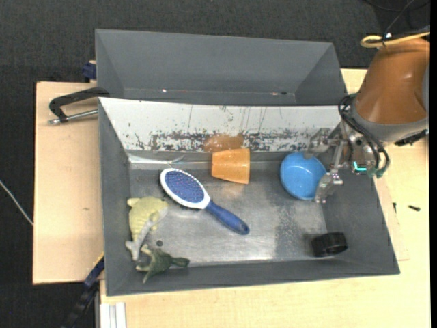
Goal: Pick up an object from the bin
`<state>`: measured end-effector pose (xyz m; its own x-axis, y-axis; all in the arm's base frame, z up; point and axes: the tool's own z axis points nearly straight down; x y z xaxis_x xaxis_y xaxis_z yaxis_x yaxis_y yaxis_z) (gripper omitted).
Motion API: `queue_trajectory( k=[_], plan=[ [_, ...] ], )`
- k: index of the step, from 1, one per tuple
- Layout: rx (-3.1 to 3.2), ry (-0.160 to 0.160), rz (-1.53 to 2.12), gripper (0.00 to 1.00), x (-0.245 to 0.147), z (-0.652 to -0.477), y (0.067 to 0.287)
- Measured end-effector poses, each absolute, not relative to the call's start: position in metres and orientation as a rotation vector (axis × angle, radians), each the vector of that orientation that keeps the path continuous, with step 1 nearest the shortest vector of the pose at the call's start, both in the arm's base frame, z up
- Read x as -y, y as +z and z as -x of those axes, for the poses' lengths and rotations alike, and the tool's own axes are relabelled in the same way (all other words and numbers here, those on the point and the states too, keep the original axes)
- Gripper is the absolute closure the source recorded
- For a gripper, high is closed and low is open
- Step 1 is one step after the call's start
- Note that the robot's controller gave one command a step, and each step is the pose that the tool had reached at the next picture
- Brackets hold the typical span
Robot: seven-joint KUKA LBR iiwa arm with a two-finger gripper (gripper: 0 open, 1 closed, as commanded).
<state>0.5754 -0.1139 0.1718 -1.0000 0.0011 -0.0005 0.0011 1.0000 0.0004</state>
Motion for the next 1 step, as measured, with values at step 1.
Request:
queue_trajectory(
  k=[1],
  plan=[
    [-2.957,0.003,1.067,0.0,0.1141,-0.5454,0.0816]
  ],
)
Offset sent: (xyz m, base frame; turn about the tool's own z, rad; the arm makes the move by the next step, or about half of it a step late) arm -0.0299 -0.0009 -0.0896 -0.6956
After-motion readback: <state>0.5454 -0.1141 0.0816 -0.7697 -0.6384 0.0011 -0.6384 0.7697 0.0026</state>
